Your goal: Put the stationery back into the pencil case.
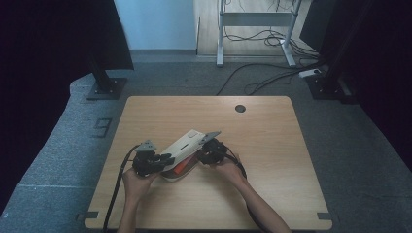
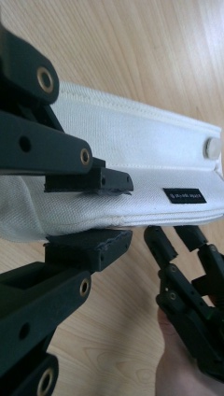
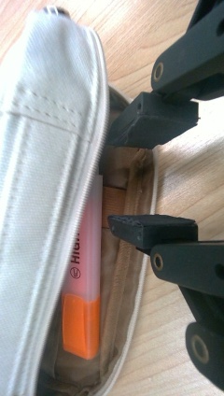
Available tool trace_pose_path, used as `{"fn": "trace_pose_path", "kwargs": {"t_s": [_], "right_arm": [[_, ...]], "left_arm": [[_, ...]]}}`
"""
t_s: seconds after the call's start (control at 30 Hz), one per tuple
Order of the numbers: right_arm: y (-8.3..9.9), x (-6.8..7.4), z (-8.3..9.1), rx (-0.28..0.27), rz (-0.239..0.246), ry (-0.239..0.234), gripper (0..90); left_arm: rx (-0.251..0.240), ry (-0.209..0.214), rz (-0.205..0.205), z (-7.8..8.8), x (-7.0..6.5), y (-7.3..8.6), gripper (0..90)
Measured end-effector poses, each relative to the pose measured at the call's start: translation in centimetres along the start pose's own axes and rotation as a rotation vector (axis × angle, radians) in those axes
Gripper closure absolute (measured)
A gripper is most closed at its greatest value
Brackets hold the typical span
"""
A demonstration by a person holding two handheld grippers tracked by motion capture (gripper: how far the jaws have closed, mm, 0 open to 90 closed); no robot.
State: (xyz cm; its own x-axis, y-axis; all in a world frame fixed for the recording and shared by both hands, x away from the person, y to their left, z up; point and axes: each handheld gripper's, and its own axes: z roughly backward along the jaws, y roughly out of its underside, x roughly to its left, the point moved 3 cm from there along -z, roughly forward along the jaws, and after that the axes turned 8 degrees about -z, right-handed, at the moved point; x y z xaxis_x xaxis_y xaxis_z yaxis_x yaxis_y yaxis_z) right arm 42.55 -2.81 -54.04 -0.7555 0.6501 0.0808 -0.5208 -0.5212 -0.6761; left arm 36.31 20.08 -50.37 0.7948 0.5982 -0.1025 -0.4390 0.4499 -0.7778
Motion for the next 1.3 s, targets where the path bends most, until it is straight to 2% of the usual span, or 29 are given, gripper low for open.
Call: {"fn": "trace_pose_path", "kwargs": {"t_s": [0.2,0.33,0.57,0.63,0.83,0.93,1.13,1.23,1.3], "right_arm": [[0.2,-0.3,0.5,-0.008,-0.01,0.008,50.3],[0.3,-0.4,0.5,-0.012,-0.015,0.009,48.7],[0.6,-0.4,0.7,-0.029,-0.019,0.014,47.4],[0.8,-0.4,0.8,-0.031,-0.017,0.015,47.3],[1.3,-0.6,1.3,-0.036,-0.017,0.02,46.7],[1.5,-0.7,1.6,-0.044,-0.023,0.019,46.5],[1.7,-0.8,2.4,-0.05,-0.022,0.019,45.9],[1.9,-0.9,2.6,-0.047,-0.022,0.017,45.5],[2.1,-0.9,2.7,-0.046,-0.023,0.019,45.3]], "left_arm": [[0.015,0.034,-0.017,-0.3,-0.1,0.2,65.1],[0.019,0.027,-0.026,-0.3,-0.3,0.4,61.0],[0.008,-0.019,-0.031,0.7,-0.3,0.9,50.7],[-0.004,-0.042,-0.035,0.9,-0.2,1.1,44.2],[-0.029,-0.081,-0.013,1.6,0.3,1.9,37.8],[-0.025,-0.107,-0.009,1.7,0.3,2.3,34.7],[-0.011,-0.124,-0.003,1.8,0.3,3.2,30.2],[-0.001,-0.132,-0.015,1.6,0.2,3.6,26.3],[0.027,-0.156,-0.027,1.5,0.1,3.9,24.7]]}}
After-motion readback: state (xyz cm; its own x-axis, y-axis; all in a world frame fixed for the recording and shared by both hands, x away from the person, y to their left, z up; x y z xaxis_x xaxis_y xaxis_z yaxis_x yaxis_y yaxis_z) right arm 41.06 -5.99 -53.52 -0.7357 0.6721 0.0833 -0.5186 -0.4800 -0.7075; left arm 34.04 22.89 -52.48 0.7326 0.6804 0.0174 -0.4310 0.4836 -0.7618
